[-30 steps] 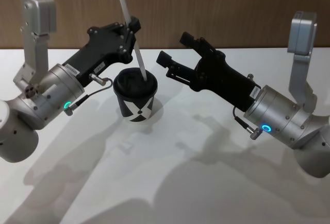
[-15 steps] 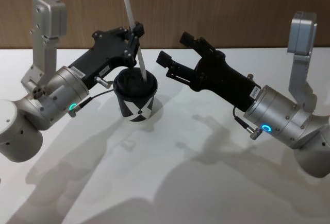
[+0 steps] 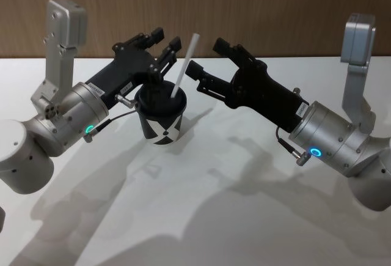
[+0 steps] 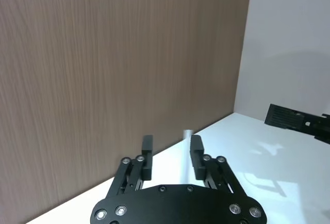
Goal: Pick up the straw with one hand, pass it to the other hand, and insert it into the cup.
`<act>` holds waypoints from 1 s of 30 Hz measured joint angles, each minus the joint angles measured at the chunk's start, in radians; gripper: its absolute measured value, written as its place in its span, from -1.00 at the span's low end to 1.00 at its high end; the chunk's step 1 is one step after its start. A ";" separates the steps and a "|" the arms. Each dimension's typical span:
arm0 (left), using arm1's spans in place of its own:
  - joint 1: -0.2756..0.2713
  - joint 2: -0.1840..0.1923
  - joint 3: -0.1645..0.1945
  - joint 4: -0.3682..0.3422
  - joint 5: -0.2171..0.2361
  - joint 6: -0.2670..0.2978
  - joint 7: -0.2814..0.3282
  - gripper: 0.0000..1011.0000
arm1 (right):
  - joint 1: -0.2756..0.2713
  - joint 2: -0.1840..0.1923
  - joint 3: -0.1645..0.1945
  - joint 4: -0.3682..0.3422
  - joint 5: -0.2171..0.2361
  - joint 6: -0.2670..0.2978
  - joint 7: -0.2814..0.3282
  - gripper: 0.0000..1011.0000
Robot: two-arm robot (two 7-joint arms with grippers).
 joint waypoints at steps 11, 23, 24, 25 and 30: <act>0.034 0.006 -0.013 -0.021 0.013 0.010 0.021 0.49 | -0.001 0.003 -0.002 -0.001 -0.001 0.000 -0.001 0.98; 0.104 0.030 -0.038 -0.090 0.018 0.014 0.049 0.98 | -0.028 0.027 -0.005 -0.030 -0.004 0.007 -0.026 0.98; 0.109 0.032 -0.040 -0.095 0.018 0.014 0.050 0.98 | -0.030 0.029 -0.004 -0.032 -0.004 0.007 -0.028 0.98; 0.115 0.034 -0.042 -0.101 0.019 0.014 0.052 0.98 | -0.033 0.031 -0.004 -0.034 -0.004 0.007 -0.029 0.98; 0.144 0.042 -0.052 -0.130 0.026 0.013 0.065 0.98 | -0.053 0.048 0.005 -0.046 -0.003 0.008 -0.043 0.98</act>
